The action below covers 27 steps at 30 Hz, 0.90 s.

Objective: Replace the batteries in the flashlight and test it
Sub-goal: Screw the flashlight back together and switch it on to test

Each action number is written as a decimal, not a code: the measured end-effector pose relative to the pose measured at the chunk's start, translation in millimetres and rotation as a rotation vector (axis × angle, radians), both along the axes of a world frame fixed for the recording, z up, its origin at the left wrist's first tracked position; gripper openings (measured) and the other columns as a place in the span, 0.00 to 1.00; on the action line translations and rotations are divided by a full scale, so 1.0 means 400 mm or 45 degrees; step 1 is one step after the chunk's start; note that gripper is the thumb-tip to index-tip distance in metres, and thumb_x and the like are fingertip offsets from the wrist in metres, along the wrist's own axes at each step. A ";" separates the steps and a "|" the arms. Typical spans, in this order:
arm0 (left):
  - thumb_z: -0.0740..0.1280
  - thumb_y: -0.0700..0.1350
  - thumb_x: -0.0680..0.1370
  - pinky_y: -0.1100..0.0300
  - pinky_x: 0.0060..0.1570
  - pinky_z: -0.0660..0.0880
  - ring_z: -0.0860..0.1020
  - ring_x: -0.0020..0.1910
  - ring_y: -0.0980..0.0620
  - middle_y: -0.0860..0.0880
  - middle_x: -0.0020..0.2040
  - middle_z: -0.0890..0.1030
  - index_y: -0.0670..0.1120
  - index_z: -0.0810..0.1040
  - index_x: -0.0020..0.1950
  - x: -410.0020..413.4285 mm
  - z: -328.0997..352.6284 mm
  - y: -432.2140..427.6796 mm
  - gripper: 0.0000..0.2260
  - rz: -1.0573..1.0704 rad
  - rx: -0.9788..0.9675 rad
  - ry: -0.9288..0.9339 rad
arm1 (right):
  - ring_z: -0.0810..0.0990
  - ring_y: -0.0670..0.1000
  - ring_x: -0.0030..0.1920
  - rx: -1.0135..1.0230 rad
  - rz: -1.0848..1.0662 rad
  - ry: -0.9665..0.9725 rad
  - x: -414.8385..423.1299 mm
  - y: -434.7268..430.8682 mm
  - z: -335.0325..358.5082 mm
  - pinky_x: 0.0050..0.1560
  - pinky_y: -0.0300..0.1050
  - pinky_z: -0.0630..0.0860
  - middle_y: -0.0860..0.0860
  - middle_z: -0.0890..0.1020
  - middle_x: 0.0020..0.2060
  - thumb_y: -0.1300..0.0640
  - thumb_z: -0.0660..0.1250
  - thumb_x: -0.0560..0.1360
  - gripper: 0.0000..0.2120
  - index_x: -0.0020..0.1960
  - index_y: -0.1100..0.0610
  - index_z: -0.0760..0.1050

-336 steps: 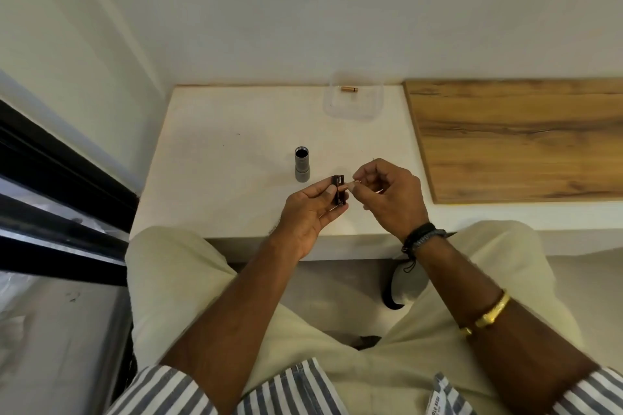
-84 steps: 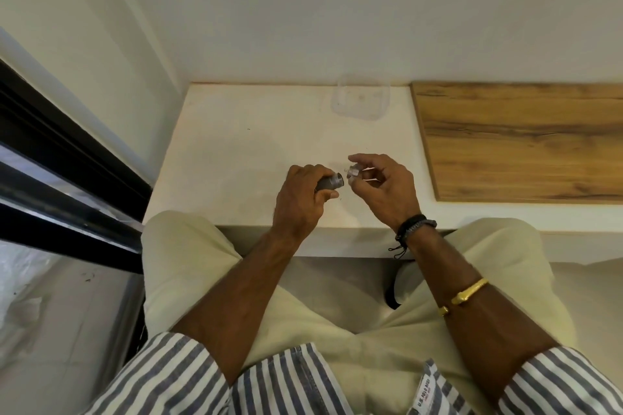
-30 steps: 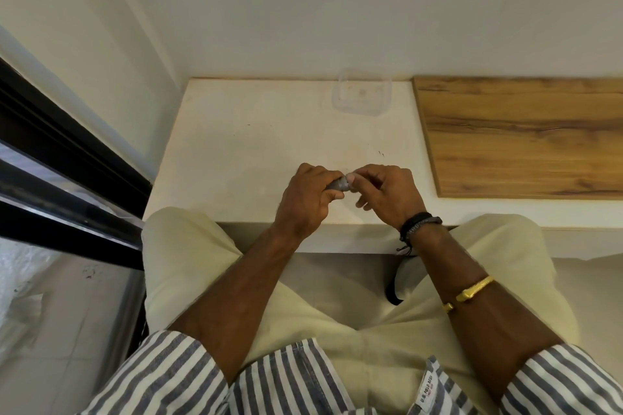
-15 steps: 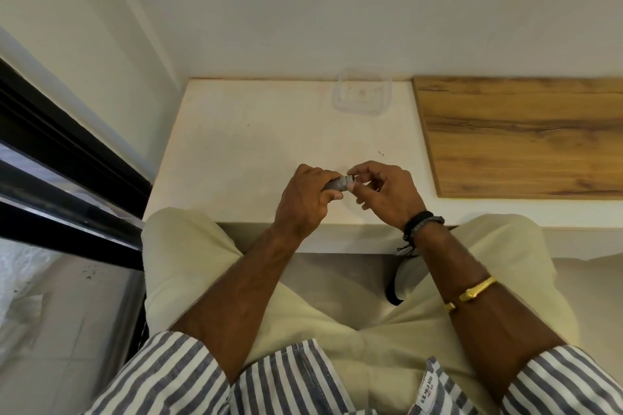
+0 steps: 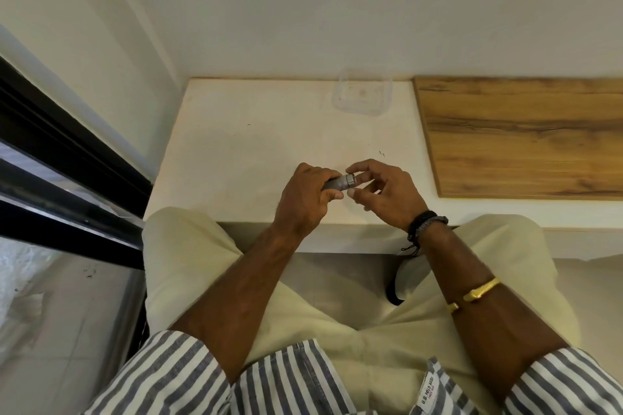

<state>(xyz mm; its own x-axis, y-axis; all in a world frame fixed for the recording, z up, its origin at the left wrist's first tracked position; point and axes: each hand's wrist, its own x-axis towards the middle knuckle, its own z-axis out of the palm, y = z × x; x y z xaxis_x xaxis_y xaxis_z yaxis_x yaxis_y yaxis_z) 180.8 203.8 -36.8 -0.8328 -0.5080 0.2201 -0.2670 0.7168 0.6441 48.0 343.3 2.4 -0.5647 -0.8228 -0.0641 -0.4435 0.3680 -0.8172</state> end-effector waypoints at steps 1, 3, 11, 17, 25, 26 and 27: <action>0.70 0.48 0.77 0.61 0.46 0.68 0.70 0.48 0.55 0.48 0.50 0.84 0.46 0.81 0.58 0.001 0.000 0.000 0.12 0.001 -0.002 0.000 | 0.85 0.49 0.41 -0.007 -0.008 0.031 0.002 -0.001 0.000 0.43 0.47 0.85 0.50 0.85 0.47 0.54 0.73 0.76 0.14 0.61 0.52 0.79; 0.70 0.48 0.77 0.60 0.46 0.69 0.70 0.48 0.55 0.49 0.49 0.84 0.46 0.81 0.57 -0.001 0.002 0.001 0.11 -0.002 -0.006 0.010 | 0.85 0.46 0.38 0.001 -0.031 0.061 0.005 -0.001 -0.001 0.42 0.44 0.84 0.50 0.86 0.41 0.53 0.71 0.78 0.11 0.59 0.54 0.80; 0.71 0.47 0.77 0.57 0.49 0.70 0.70 0.49 0.54 0.47 0.52 0.84 0.44 0.81 0.59 -0.003 0.010 0.011 0.13 -0.085 -0.029 0.036 | 0.80 0.48 0.29 0.184 -0.148 0.174 0.020 -0.015 -0.016 0.67 0.50 0.70 0.45 0.76 0.22 0.36 0.54 0.82 0.29 0.31 0.52 0.75; 0.70 0.46 0.78 0.58 0.48 0.71 0.70 0.50 0.54 0.47 0.51 0.84 0.44 0.81 0.59 0.004 0.014 0.007 0.11 -0.033 -0.021 0.026 | 0.85 0.47 0.43 0.050 0.006 -0.023 0.001 0.000 -0.003 0.44 0.46 0.85 0.49 0.84 0.51 0.43 0.72 0.75 0.19 0.63 0.47 0.76; 0.70 0.46 0.78 0.54 0.49 0.72 0.72 0.49 0.52 0.47 0.51 0.84 0.44 0.81 0.58 0.004 0.021 0.010 0.11 -0.057 -0.026 0.024 | 0.84 0.45 0.31 0.038 -0.029 0.077 0.009 0.000 0.005 0.37 0.41 0.83 0.49 0.85 0.35 0.46 0.66 0.80 0.12 0.52 0.55 0.81; 0.70 0.46 0.78 0.55 0.49 0.72 0.73 0.50 0.50 0.47 0.51 0.84 0.44 0.81 0.58 0.004 0.021 0.010 0.11 -0.070 -0.031 0.029 | 0.83 0.45 0.29 0.077 -0.045 0.100 0.012 -0.002 0.004 0.38 0.41 0.81 0.48 0.84 0.32 0.44 0.64 0.81 0.15 0.46 0.54 0.80; 0.70 0.46 0.78 0.55 0.49 0.71 0.74 0.50 0.49 0.47 0.51 0.84 0.44 0.81 0.59 0.004 0.021 0.011 0.12 -0.084 -0.035 0.034 | 0.81 0.47 0.28 0.114 -0.067 0.126 0.015 -0.004 0.002 0.43 0.42 0.80 0.46 0.81 0.28 0.42 0.61 0.82 0.19 0.40 0.52 0.78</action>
